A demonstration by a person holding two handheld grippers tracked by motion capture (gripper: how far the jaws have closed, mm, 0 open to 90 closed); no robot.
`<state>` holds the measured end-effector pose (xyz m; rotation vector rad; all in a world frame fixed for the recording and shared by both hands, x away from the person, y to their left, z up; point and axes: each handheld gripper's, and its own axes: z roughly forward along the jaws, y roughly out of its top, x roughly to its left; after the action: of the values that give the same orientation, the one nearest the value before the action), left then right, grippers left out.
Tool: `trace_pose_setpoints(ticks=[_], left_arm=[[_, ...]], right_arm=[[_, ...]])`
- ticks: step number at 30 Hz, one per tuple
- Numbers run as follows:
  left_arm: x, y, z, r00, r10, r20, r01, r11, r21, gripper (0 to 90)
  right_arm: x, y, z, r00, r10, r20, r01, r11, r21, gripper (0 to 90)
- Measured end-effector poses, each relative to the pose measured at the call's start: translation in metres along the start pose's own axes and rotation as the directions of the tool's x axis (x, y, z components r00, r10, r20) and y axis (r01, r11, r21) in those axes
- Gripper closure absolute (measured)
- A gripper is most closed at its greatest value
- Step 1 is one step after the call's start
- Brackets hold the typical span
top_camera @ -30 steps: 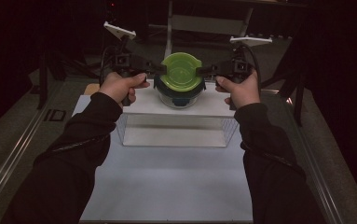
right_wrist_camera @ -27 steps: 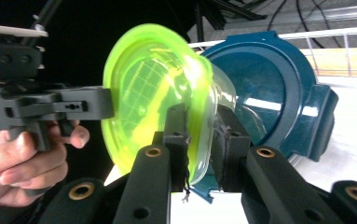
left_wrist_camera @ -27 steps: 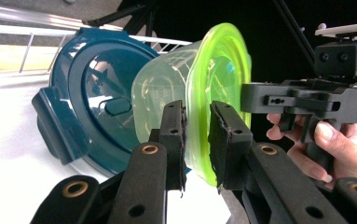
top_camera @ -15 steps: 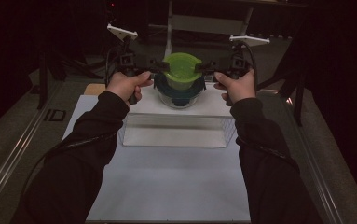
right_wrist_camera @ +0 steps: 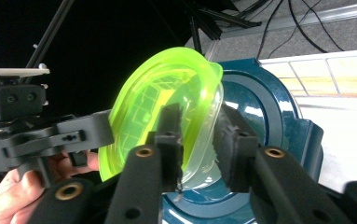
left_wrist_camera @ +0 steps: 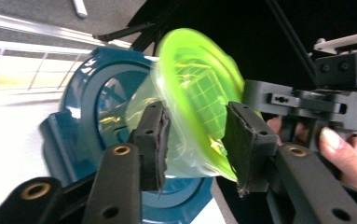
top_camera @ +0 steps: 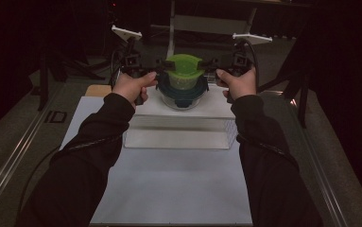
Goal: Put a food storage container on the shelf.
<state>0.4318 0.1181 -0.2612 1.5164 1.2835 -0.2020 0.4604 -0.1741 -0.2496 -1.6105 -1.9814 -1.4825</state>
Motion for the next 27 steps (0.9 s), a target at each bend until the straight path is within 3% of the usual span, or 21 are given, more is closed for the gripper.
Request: trace_pose_setpoints(ticks=[7,10,12,13,17,18,21,22,24,26,27], left_arm=[[-0.002,0.001,0.0,0.9999,0.005,-0.013,-0.006,0.9999,-0.011,47.4],[-0.002,0.001,-0.002,0.9996,0.004,-0.028,-0.005,0.9997,-0.025,41.1],[-0.003,0.0,-0.004,0.9993,0.019,-0.032,-0.019,0.9995,-0.024,36.1],[-0.004,-0.003,-0.008,0.9985,0.052,-0.015,-0.052,0.9984,-0.022,30.4],[-0.001,-0.009,-0.019,0.998,0.056,0.027,-0.056,0.9979,-0.034,24.6],[0.0,-0.01,-0.02,0.9977,0.059,0.033,-0.058,0.9976,-0.038,19.2],[0.001,-0.014,-0.026,0.9951,0.088,0.045,-0.086,0.9949,-0.053,13.9],[0.001,-0.02,-0.033,0.9906,0.122,0.061,-0.117,0.9899,-0.079,12.4],[0.0,-0.027,-0.036,0.9844,0.167,0.057,-0.161,0.9833,-0.085,4.5],[-0.001,-0.03,-0.038,0.9815,0.183,0.056,-0.178,0.9805,-0.083,3.2],[-0.004,-0.037,-0.04,0.9745,0.219,0.049,-0.215,0.9732,-0.082,3.2]], right_arm=[[-0.001,0.0,0.001,0.9998,-0.018,-0.011,0.018,1.0,-0.002,57.6],[-0.003,0.001,-0.005,0.9996,-0.021,-0.017,0.021,0.999,-0.027,49.9],[-0.003,0.001,-0.006,0.9995,-0.022,-0.02,0.022,0.999,-0.033,49.6],[-0.003,0.0,-0.01,0.9991,-0.04,-0.016,0.039,0.999,-0.034,46.1],[-0.004,-0.003,-0.015,0.9986,-0.051,-0.015,0.051,0.998,-0.028,43.0],[-0.004,-0.006,-0.018,0.9977,-0.067,-0.012,0.066,0.997,-0.028,38.6],[-0.005,-0.008,-0.021,0.9973,-0.071,-0.016,0.071,0.997,-0.032,35.8],[-0.005,-0.014,-0.026,0.9953,-0.095,-0.018,0.095,0.995,-0.03,30.3],[-0.004,-0.018,-0.03,0.9936,-0.113,-0.009,0.112,0.993,-0.036,28.7],[-0.004,-0.02,-0.031,0.9922,-0.123,-0.016,0.123,0.992,-0.038,27.2],[-0.003,-0.022,-0.033,0.9909,-0.131,-0.028,0.13,0.991,-0.041,25.4]])
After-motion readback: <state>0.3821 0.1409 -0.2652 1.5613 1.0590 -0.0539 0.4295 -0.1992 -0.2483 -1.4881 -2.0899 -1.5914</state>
